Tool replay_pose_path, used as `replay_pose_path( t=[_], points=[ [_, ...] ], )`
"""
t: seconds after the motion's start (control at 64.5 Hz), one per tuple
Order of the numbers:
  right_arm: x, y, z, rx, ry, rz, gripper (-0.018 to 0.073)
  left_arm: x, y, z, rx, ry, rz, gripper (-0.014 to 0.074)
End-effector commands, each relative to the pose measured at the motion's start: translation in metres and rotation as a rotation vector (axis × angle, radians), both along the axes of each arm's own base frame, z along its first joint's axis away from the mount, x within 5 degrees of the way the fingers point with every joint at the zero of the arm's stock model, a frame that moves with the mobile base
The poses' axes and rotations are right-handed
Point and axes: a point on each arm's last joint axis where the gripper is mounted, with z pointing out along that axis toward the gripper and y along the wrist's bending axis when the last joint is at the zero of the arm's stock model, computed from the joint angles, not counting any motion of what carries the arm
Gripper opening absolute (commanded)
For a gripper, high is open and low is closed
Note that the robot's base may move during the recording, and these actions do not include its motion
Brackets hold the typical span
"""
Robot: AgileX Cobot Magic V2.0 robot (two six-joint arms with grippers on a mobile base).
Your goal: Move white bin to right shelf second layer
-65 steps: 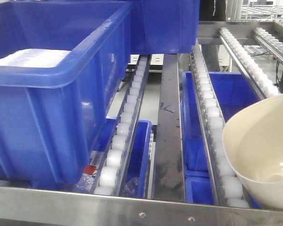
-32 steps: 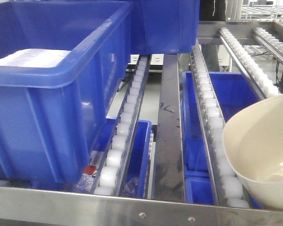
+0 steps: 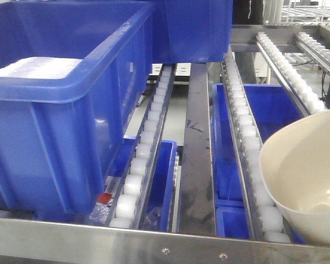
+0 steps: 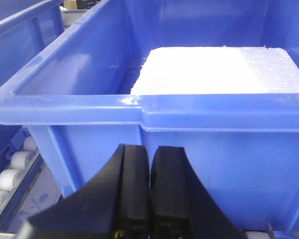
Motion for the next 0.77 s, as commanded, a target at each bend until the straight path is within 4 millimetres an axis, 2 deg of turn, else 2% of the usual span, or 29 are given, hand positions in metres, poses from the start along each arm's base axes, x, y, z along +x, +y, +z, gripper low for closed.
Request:
replay_pose_path(
  t=[0.0, 0.759],
  points=[
    [-0.0014, -0.0008, 0.0150, -0.007, -0.129, -0.009, 0.0048, 0.0005, -0.0003, -0.0038, -0.016, -0.064, -0.004, 0.0085],
    [-0.0014, -0.0008, 0.0149, -0.007, -0.128, -0.009, 0.0048, 0.0005, -0.0003, -0.0038, -0.016, -0.064, -0.004, 0.0085]
  ],
)
